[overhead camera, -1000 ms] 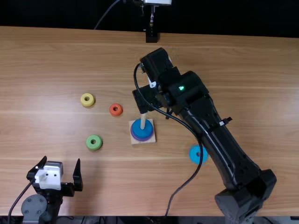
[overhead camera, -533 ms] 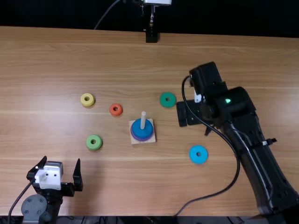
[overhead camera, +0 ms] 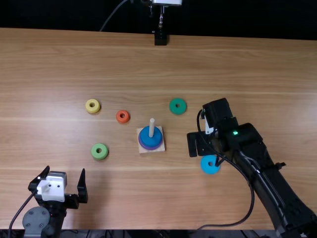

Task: Build the Hanoi tower: stack the rings onto the peg from bottom to top in this color order: purple, dark blue, light blue, dark green, light green, yellow, orange.

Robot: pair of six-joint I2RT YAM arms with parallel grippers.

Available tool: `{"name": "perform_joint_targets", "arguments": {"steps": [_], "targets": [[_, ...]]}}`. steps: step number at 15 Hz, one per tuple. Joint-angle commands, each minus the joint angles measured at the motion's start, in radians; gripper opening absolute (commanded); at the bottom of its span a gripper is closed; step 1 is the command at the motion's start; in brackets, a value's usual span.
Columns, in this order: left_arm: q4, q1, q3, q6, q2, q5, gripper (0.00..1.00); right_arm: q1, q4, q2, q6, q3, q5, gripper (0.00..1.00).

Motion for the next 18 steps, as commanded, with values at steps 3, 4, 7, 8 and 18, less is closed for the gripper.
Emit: {"name": "perform_joint_targets", "arguments": {"steps": [3,4,7,8,18], "targets": [[-0.077,-0.008,-0.112,-0.006,-0.012,0.004,1.0,-0.024,0.053,-0.037,0.01,-0.117,-0.006,1.0],[-0.077,-0.008,-0.112,-0.006,-0.012,0.004,1.0,-0.027,0.055,-0.034,0.01,-0.139,-0.008,1.0],[-0.077,-0.008,-0.112,-0.006,-0.012,0.004,1.0,-0.067,0.059,-0.028,0.008,-0.192,-0.011,1.0],[-0.077,-0.008,-0.112,-0.006,-0.012,0.004,1.0,-0.071,0.057,-0.027,0.008,-0.195,-0.011,1.0],[-0.077,-0.008,-0.112,-0.006,-0.012,0.004,1.0,-0.071,0.055,0.071,0.01,-0.201,-0.076,1.0]]}}
